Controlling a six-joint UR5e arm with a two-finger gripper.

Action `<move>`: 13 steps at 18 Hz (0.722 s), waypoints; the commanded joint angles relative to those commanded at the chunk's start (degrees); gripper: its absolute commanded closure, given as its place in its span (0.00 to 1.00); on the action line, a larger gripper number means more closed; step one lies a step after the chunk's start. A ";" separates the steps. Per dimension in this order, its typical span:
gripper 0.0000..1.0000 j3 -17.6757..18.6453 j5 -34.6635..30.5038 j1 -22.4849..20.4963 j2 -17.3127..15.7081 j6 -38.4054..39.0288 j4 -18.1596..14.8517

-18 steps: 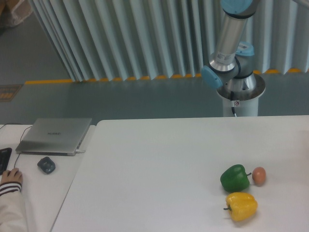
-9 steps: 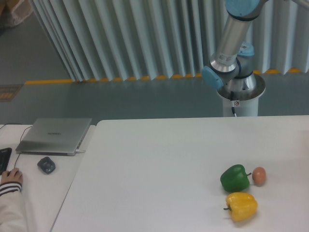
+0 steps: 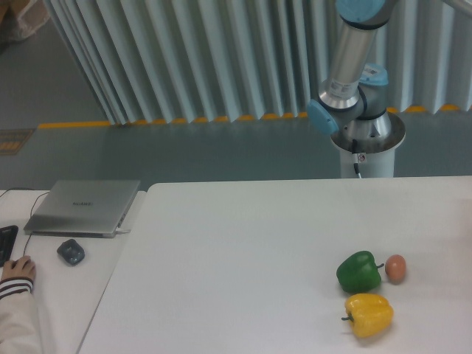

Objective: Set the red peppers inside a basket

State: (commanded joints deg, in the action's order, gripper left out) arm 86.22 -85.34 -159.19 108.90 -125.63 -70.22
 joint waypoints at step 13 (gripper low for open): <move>0.00 2.46 -3.52 16.00 -3.60 19.96 0.53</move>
State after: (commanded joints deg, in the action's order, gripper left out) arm 88.68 -88.86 -143.19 105.30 -105.67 -69.70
